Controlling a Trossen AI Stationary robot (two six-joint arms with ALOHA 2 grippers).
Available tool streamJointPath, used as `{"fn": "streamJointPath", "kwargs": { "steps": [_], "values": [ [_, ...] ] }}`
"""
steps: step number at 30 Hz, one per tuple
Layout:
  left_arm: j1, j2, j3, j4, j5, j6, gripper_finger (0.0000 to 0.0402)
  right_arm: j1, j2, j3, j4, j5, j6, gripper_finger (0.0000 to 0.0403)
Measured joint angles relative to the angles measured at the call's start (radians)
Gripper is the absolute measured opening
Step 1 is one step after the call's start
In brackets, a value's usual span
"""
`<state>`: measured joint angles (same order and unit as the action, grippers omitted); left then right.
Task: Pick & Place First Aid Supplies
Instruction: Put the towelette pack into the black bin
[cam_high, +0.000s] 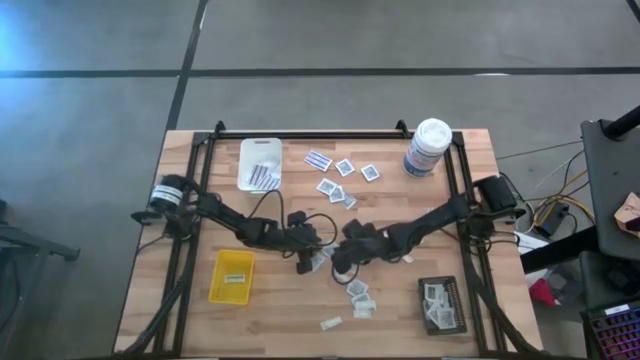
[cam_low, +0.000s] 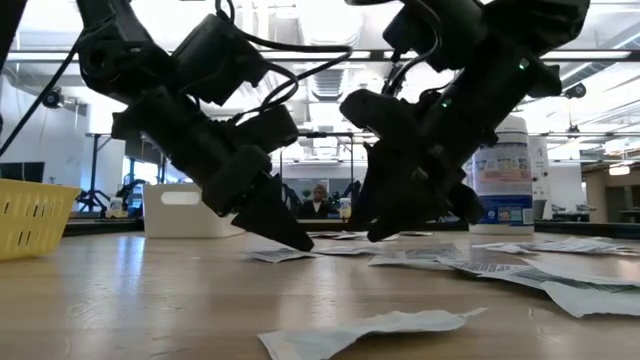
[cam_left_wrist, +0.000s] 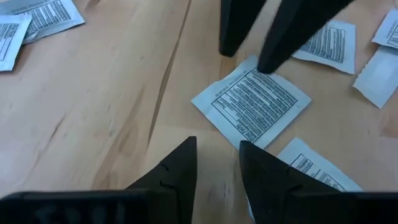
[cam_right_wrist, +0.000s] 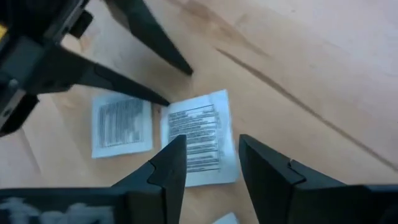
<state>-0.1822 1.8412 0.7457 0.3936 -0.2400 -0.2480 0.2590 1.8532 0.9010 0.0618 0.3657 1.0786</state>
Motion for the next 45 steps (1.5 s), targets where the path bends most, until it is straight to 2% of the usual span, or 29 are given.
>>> {"fn": "streamJointPath", "kwargs": {
  "steps": [8,17,28,34,41,45],
  "values": [
    [0.000,-0.001,-0.019,0.002,0.000,-0.052,0.0122,-0.017,0.014,-0.002,0.000,-0.142,0.102,0.0174],
    [0.000,-0.001,-0.029,0.003,0.020,-0.121,0.0122,-0.027,0.009,-0.002,-0.020,-0.154,0.119,0.0178],
    [0.000,0.000,-0.030,0.001,0.026,-0.190,0.0122,-0.050,0.006,-0.002,-0.044,-0.250,0.188,0.0178],
    [-0.002,0.000,-0.030,-0.005,0.027,-0.243,0.0122,-0.050,0.006,-0.002,-0.068,-0.257,0.229,0.0171],
    [-0.003,0.001,-0.031,-0.073,0.040,-0.267,0.0122,-0.049,0.007,-0.003,-0.086,-0.266,0.265,0.0166],
    [-0.004,0.001,-0.034,-0.057,0.039,-0.218,0.0122,-0.049,0.007,-0.006,-0.075,-0.268,0.268,0.0165]
  ]
}}
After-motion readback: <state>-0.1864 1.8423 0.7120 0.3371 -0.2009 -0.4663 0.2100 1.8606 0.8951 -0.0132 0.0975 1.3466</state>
